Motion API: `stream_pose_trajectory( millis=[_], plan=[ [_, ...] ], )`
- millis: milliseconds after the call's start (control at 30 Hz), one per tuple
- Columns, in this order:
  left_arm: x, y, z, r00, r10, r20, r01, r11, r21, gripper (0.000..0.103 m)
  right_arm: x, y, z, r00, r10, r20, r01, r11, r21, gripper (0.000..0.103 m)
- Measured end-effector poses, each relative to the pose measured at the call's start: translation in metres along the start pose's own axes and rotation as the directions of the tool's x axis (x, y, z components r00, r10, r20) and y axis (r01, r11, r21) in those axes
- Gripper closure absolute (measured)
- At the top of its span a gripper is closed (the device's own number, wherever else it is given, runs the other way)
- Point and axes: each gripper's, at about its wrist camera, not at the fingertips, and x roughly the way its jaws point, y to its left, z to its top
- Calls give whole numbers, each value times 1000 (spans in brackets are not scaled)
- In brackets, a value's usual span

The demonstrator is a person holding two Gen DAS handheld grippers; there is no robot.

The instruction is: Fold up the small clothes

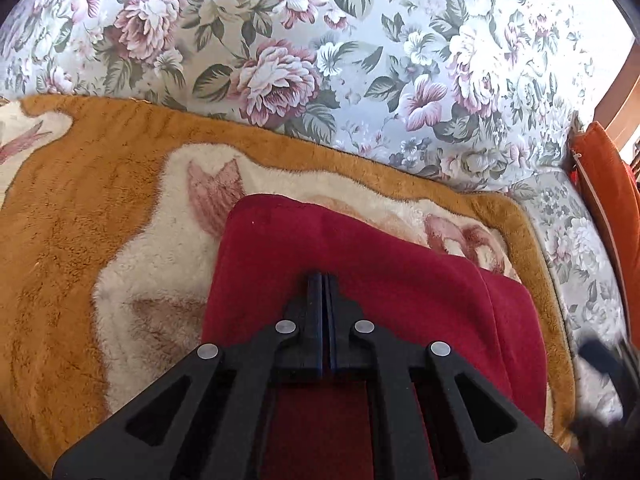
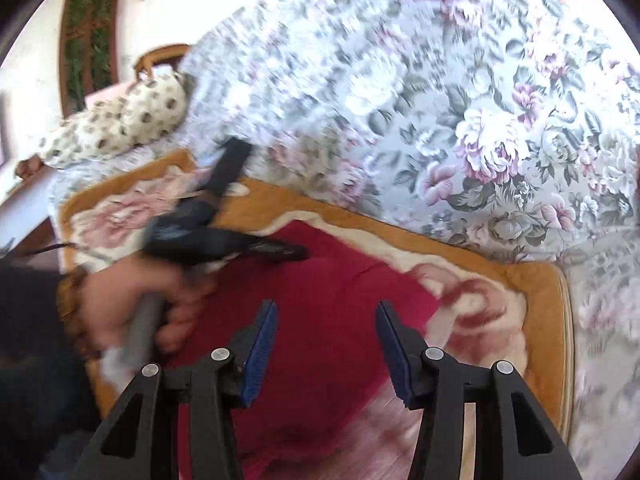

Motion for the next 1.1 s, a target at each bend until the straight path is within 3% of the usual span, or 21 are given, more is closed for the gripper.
stream_pose_trajectory(
  millis=[67,133,167,233,300,367,433,500,533,600,633,700,767,800,833,900,967,1033,1100],
  plan=[
    [-3,-1,-3,1000,18,22,-18,1000,6,100,32,-8,5,998,-20,-66,19,1000,-14,54],
    [-5,-2,-6,999,36,41,-37,999,10,100,73,-18,-5,982,2,-189,3,1000,25,51],
    [-6,-2,-7,998,39,45,-39,999,8,100,75,-26,-7,987,27,-158,-13,996,88,46],
    [-6,-1,-7,998,36,44,-36,999,9,100,76,-34,-5,987,54,-154,-28,986,164,46],
    [-6,1,-7,999,29,44,-29,1000,4,100,64,-29,0,988,30,-150,-10,991,136,49],
    [-5,2,-6,999,24,41,-24,1000,0,100,36,-23,5,996,11,-90,1,991,136,49],
    [-5,2,-6,999,22,38,-22,1000,-3,100,0,-5,1,997,80,10,-81,991,107,49],
    [-5,1,-5,999,27,37,-27,1000,0,100,-8,12,-10,987,158,1,-158,985,70,49],
    [-6,1,-5,999,26,33,-26,1000,2,100,-2,24,-21,985,164,-52,-162,986,39,48],
    [-5,-3,-2,999,38,17,-38,999,15,100,21,36,-49,987,65,-148,-70,997,-29,45],
    [-4,-8,2,998,56,-12,-56,998,33,100,17,34,-52,993,75,-93,-76,997,-7,44],
    [-7,-20,15,991,88,-104,-79,992,94,100,13,22,-48,991,115,-76,-107,989,101,46],
    [-30,-24,24,994,44,-98,-33,993,113,98,-1,12,-36,989,143,-41,-134,975,178,46],
    [-47,-24,26,998,4,-66,4,993,121,86,-9,6,-31,990,138,-23,-130,968,213,45],
    [-70,-20,26,999,-42,-20,44,991,130,56,-17,-3,-29,991,134,-2,-129,955,267,44],
    [-96,-10,18,996,-81,31,75,987,140,15,-28,-22,-42,985,168,38,-169,895,412,44],
    [-105,9,2,993,-112,32,107,984,142,15,-26,-36,-56,976,210,60,-209,818,537,43],
    [-95,31,-17,989,-142,-35,145,984,100,15,-13,-44,-67,959,274,73,-256,724,641,43],
    [-81,47,-35,975,-203,-95,206,978,27,15,5,-44,-71,946,318,64,-273,674,686,43]
  ],
)
